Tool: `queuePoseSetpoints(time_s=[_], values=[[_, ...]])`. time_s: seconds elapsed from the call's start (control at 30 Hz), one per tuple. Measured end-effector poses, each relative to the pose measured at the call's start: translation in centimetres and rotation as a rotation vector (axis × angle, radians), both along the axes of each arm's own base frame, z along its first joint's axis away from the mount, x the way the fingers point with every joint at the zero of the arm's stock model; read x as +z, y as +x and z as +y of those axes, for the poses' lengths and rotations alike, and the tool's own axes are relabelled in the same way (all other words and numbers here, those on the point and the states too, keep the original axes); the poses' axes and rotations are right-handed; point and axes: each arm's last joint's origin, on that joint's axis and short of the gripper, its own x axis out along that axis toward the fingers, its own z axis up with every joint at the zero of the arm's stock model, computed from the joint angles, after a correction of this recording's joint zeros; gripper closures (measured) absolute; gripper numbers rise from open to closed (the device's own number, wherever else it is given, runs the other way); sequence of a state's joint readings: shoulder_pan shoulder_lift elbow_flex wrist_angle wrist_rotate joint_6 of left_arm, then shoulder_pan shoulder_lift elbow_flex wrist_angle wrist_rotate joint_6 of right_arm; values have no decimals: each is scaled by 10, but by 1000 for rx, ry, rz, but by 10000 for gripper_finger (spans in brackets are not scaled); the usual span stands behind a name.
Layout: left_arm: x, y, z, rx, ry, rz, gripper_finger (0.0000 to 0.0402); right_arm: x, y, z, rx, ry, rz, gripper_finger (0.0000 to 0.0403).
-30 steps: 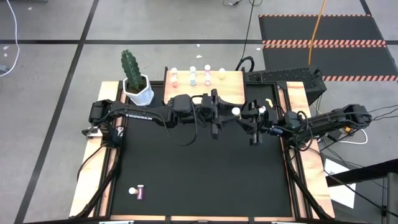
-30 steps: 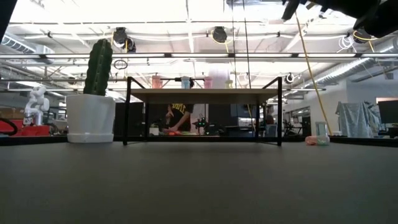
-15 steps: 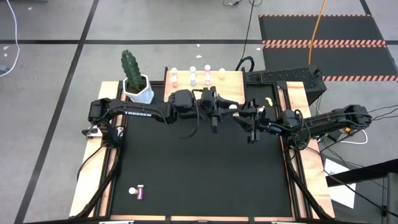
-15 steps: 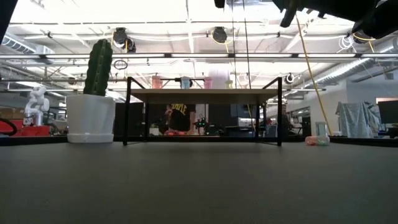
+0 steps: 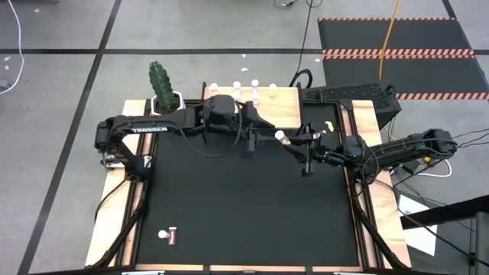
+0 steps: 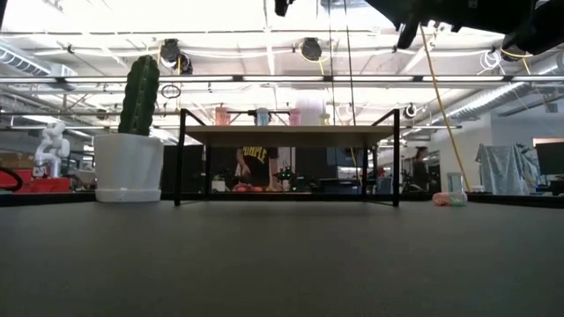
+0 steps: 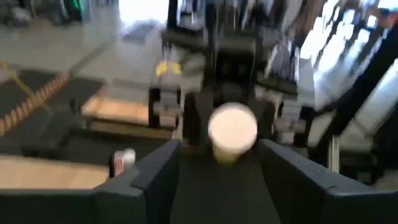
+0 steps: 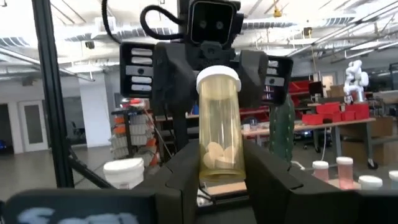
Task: Pick and place medicine bottles onto shelf by color
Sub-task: Put the right yellow pill bottle aligned with the other yellow pill bottle on the shelf
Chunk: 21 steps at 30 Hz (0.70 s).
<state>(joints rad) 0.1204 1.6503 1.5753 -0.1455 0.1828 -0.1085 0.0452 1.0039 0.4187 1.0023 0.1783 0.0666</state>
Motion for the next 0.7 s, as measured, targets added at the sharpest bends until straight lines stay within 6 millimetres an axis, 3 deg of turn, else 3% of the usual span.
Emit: queuePoseSetpoints(time_s=[0.17, 0.4, 0.7], values=[[15, 1, -3, -95, 32, 2, 160, -8, 2, 0, 8, 28, 79, 298], [-5, 16, 0, -132, 17, 197, 158, -18, 5, 0, 23, 101, 174, 298], [0, 14, 8, -84, 52, 171, 158, -14, 4, -1, 23, 105, 126, 298]])
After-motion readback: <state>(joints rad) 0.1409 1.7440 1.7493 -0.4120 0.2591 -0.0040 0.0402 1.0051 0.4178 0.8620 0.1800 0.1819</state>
